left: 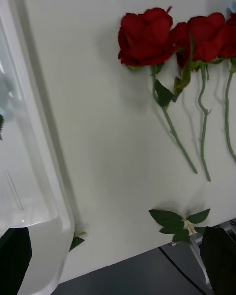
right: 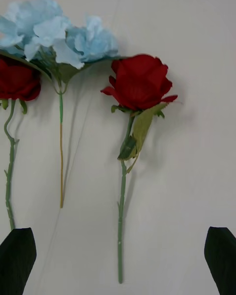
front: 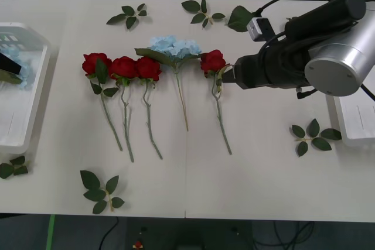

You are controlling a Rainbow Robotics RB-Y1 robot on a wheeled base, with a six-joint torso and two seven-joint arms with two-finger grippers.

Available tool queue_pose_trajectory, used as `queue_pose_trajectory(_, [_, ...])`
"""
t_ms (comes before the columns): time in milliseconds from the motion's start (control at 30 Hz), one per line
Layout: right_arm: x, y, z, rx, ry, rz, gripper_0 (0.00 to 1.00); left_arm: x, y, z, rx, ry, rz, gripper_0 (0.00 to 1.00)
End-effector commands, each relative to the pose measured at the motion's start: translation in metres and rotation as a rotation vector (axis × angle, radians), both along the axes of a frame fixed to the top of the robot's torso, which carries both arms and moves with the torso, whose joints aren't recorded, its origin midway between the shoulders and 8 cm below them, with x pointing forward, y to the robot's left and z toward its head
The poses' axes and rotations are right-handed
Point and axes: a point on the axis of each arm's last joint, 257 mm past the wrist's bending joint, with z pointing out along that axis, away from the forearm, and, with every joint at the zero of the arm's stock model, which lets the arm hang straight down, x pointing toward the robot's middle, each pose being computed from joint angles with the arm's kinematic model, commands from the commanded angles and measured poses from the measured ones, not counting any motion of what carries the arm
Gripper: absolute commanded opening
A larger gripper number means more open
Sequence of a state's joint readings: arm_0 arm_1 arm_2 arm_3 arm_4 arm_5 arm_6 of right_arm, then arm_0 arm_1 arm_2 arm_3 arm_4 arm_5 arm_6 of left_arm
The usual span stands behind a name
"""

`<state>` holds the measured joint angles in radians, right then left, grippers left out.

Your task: Place the red flowers into the right box and the blue flowers into the left box. If a person shows an open palm, hand one flower to the person first, then continue sorting.

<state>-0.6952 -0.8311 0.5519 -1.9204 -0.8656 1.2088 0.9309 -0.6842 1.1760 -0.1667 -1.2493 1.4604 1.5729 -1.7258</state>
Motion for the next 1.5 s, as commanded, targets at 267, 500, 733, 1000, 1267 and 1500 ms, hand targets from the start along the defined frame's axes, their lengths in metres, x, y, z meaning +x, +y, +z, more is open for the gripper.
queue_pose_trajectory(267, [0.018,0.037,-0.059,0.029,0.133,-0.23,1.0,0.029,-0.107,-0.044,-0.148,0.037,0.07,1.0])
queue_pose_trajectory(500, [0.055,0.04,-0.083,0.047,0.16,-0.328,1.0,0.038,-0.133,-0.078,-0.165,0.026,0.123,1.0])
queue_pose_trajectory(733, [0.089,0.053,-0.09,0.048,0.104,-0.335,1.0,0.034,-0.164,-0.109,-0.17,0.062,0.141,1.0])
queue_pose_trajectory(1000, [0.106,0.068,-0.102,-0.029,0.04,-0.285,1.0,0.062,-0.215,-0.133,-0.186,0.035,0.2,1.0])
queue_pose_trajectory(1267, [0.111,0.071,-0.116,-0.052,0.027,-0.268,1.0,0.095,-0.225,-0.14,-0.16,-0.016,0.231,1.0])
queue_pose_trajectory(1500, [0.11,0.071,-0.12,-0.07,0.02,-0.257,0.04,0.106,-0.206,-0.124,-0.156,-0.048,0.255,1.0])
